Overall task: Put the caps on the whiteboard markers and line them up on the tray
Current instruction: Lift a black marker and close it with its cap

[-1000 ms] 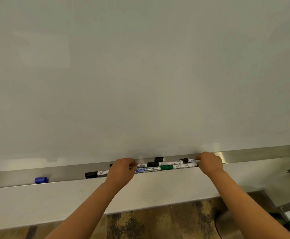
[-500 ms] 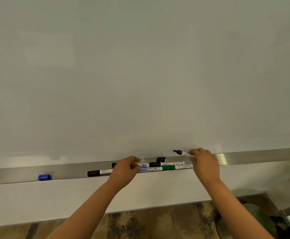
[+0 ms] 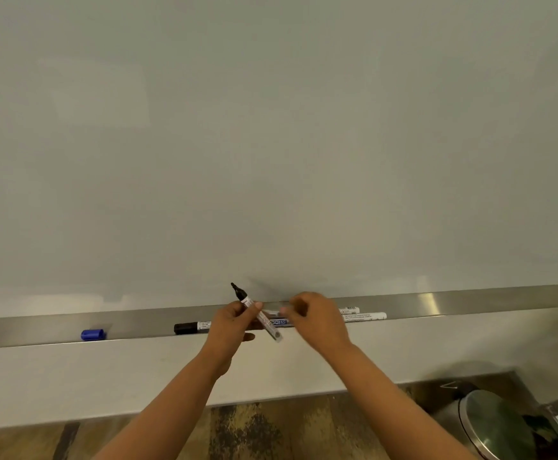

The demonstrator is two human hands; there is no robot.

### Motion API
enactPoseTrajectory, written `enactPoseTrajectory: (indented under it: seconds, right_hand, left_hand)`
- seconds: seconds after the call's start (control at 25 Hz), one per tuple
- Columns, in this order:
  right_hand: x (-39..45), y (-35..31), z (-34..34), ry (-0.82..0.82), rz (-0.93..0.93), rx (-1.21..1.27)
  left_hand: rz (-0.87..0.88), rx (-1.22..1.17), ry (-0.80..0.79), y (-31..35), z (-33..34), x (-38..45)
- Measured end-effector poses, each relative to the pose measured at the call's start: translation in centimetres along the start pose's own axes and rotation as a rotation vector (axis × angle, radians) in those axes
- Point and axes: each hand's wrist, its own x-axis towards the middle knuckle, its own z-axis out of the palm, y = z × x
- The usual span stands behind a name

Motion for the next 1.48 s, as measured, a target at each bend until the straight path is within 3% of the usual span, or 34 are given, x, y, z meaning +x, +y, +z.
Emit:
enactPoseTrajectory:
  seconds: [0.12, 0.2, 0.32, 0.52, 0.64, 0.76, 0.92, 1.04, 1.24, 1.48]
  right_hand:
    - [2.2, 2.4, -0.6, 0.146, 0.25, -0.192]
    - [3.3, 2.7, 0.0, 0.093, 0.359, -0.362]
    - [4.2, 2.4, 1.2, 0.024, 0.433, -0.433]
    - [3.9, 2.0, 1.5, 0.045, 0.458, -0.434]
    - [2.9, 1.1, 1.2, 0.127, 0.369, -0.355]
    - [1.1, -1.0, 0.6, 0.137, 0.182, 0.167]
    - [-0.4, -4.0, -0.2, -0.147, 0.205, 0.746]
    - [-0.6, -4.5, -0.5, -0.227, 0.145, 0.704]
    - [-0.4, -5.0, -0.8, -0.188, 0.023, 0.548]
    - [-0.3, -5.4, -0.2, -0.178, -0.11, 0.418]
  left_hand:
    - [0.008, 0.116, 0.043, -0.2, -1.1, -0.4]
    - [0.025, 0.163, 0.047, -0.4, -1.5, -0.8]
    - [0.034, 0.23, 0.04, -0.6, -1.6, -1.1]
    - [0.035, 0.282, 0.029, -0.7, -2.3, -1.3]
    - [0.042, 0.338, 0.021, -0.8, -2.6, -1.3]
    - [0.068, 0.434, -0.003, -0.5, -2.7, -1.2]
    - [0.145, 0.575, -0.031, -0.1, -2.5, -1.5]
    - [0.19, 0.639, -0.062, 0.2, -2.8, -1.8]
    - [0.31, 0.773, -0.045, 0.3, -3.5, -1.9]
    - [0.309, 0.783, -0.045, 0.2, -3.7, -2.1]
